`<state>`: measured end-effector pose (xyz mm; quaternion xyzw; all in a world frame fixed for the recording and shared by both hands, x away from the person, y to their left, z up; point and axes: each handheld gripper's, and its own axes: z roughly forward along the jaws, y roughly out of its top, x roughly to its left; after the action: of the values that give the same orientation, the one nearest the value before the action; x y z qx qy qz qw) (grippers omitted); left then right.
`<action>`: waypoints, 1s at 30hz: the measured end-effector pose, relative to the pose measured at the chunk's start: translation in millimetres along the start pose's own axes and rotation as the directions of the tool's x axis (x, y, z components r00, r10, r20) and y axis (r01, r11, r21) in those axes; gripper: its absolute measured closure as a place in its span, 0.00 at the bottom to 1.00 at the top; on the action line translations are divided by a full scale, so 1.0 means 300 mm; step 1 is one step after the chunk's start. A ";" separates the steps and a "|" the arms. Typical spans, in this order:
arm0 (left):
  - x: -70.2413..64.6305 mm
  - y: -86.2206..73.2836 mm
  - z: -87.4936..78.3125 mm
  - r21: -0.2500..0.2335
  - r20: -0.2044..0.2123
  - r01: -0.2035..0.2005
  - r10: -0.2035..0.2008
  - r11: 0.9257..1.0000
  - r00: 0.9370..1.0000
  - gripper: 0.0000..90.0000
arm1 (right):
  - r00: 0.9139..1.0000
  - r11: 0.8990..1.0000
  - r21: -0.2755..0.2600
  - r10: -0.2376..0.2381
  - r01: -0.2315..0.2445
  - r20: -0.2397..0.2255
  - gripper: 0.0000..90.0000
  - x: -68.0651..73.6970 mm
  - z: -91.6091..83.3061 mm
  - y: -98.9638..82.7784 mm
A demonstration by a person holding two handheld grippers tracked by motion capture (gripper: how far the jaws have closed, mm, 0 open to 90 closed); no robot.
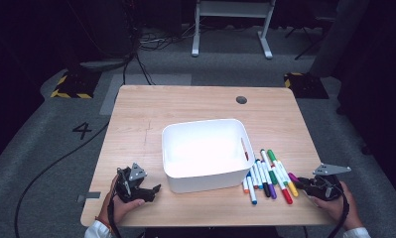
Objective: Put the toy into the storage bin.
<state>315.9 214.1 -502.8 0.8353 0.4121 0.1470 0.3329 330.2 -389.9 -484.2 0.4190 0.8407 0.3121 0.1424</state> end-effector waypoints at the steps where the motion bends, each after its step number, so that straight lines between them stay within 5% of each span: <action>1: 0.000 0.000 0.000 0.000 0.000 0.000 0.000 1.000 1.000 0.15 | 1.000 1.000 0.000 0.000 0.000 0.000 0.83 0.000 0.000 0.000; 13: 0.000 0.000 0.000 -0.001 0.001 0.000 0.000 1.000 1.000 0.15 | 0.998 1.000 0.003 -0.003 0.003 -0.056 0.83 0.030 -0.041 -0.048; 30: 0.000 0.000 0.000 0.000 -0.003 0.000 0.000 1.000 1.000 0.15 | 1.000 0.997 -0.077 0.024 -0.026 -0.018 0.83 -0.053 -0.031 -0.011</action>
<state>315.9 214.1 -502.7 0.8350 0.4125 0.1486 0.3324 333.3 -407.7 -479.5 0.4212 0.8239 0.3494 0.1474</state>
